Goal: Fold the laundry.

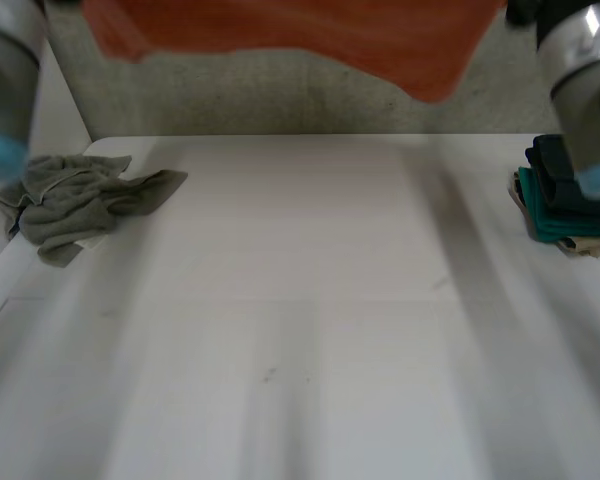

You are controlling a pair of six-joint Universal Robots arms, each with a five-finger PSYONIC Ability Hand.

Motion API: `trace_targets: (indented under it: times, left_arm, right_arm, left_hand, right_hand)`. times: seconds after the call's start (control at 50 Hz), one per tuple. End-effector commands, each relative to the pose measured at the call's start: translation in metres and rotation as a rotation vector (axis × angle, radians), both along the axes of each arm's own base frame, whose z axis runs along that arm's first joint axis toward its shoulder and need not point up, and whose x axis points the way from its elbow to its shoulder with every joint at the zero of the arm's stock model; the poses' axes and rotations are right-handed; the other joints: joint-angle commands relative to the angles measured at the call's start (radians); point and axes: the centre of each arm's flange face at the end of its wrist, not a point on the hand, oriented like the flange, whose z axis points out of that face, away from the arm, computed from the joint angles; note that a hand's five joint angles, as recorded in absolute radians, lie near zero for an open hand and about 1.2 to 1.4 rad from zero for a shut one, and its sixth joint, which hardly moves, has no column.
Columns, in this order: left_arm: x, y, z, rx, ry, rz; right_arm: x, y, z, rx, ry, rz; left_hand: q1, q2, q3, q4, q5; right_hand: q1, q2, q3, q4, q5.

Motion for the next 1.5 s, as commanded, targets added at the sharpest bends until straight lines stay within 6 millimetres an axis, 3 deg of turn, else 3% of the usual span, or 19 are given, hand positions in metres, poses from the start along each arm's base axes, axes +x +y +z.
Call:
trace_targets:
  times: [0.02,0.04,0.1,0.12,0.14,0.2,0.28,0.36,0.52,0.64,0.82,0.96,1.16,1.5]
  left_arm:
    - [-0.003,0.001,-0.121,0.297,-0.107,-0.04]
    - [-0.004,-0.001,-0.148,0.336,-0.133,-0.048]
    - [-0.004,-0.005,-0.18,0.376,-0.17,-0.049]
    - [-0.002,-0.007,-0.202,0.41,-0.198,-0.04]
    - [0.0,-0.007,-0.213,0.434,-0.214,-0.035]
    - [0.003,-0.006,-0.234,0.489,-0.251,-0.028]
    - [0.004,-0.003,-0.236,0.52,-0.259,-0.029]
    - [0.007,0.0,-0.229,0.527,-0.251,-0.028]
    - [0.015,-0.002,-0.219,0.522,-0.212,-0.016]
    - [0.017,-0.002,-0.217,0.523,-0.194,-0.012]
    - [0.034,-0.01,-0.197,0.48,-0.171,0.044]
    - [0.047,-0.01,-0.185,0.477,-0.159,0.071]
    - [0.045,-0.009,-0.191,0.508,-0.155,0.039]
    - [0.047,-0.012,-0.194,0.514,-0.156,0.033]
  right_arm:
    - [-0.006,0.014,-0.102,0.382,0.128,0.034]
    - [-0.007,0.018,-0.125,0.457,0.149,0.05]
    - [-0.009,0.024,-0.159,0.556,0.179,0.076]
    - [-0.009,0.027,-0.181,0.609,0.197,0.089]
    - [-0.009,0.027,-0.19,0.633,0.204,0.094]
    - [-0.01,0.026,-0.225,0.723,0.215,0.096]
    - [-0.014,0.022,-0.254,0.817,0.22,0.081]
    - [-0.025,0.01,-0.257,0.874,0.163,0.049]
    - [-0.045,-0.002,-0.253,0.984,-0.026,0.018]
    - [-0.052,-0.004,-0.252,1.05,-0.133,0.014]
    - [-0.056,-0.003,-0.242,1.14,-0.222,0.031]
    - [-0.052,0.006,-0.239,1.189,-0.171,0.014]
    - [-0.025,0.017,-0.252,1.148,-0.02,0.022]
    - [-0.006,-0.004,-0.258,0.978,0.088,0.017]
  left_hand:
    - [0.255,0.201,0.207,0.198,0.223]
    - [0.255,0.201,0.207,0.198,0.223]
    - [0.255,0.201,0.207,0.198,0.223]
    - [0.255,0.201,0.207,0.198,0.223]
    - [0.255,0.201,0.207,0.198,0.223]
    - [0.255,0.201,0.207,0.198,0.223]
    - [0.255,0.201,0.207,0.198,0.223]
    - [0.255,0.201,0.207,0.198,0.223]
    - [0.255,0.201,0.207,0.198,0.223]
    - [0.255,0.201,0.207,0.198,0.223]
    - [0.255,0.201,0.207,0.198,0.223]
    - [0.255,0.201,0.207,0.198,0.223]
    - [0.255,0.201,0.207,0.198,0.223]
    - [0.255,0.201,0.207,0.198,0.223]
  right_hand:
    - [0.258,0.217,0.205,0.197,0.19]
    - [0.258,0.217,0.205,0.197,0.19]
    - [0.258,0.217,0.205,0.197,0.19]
    - [0.258,0.217,0.205,0.197,0.19]
    - [0.258,0.217,0.205,0.197,0.19]
    - [0.258,0.217,0.205,0.197,0.19]
    - [0.258,0.217,0.205,0.197,0.19]
    - [0.252,0.21,0.199,0.191,0.184]
    - [-0.355,-0.396,-0.408,-0.416,-0.423]
    - [-0.585,-0.626,-0.637,-0.646,-0.653]
    - [-0.603,-0.644,-0.655,-0.664,-0.671]
    - [-0.573,-0.615,-0.626,-0.634,-0.641]
    - [-0.532,-0.574,-0.585,-0.593,-0.6]
    - [-0.465,-0.506,-0.517,-0.526,-0.533]
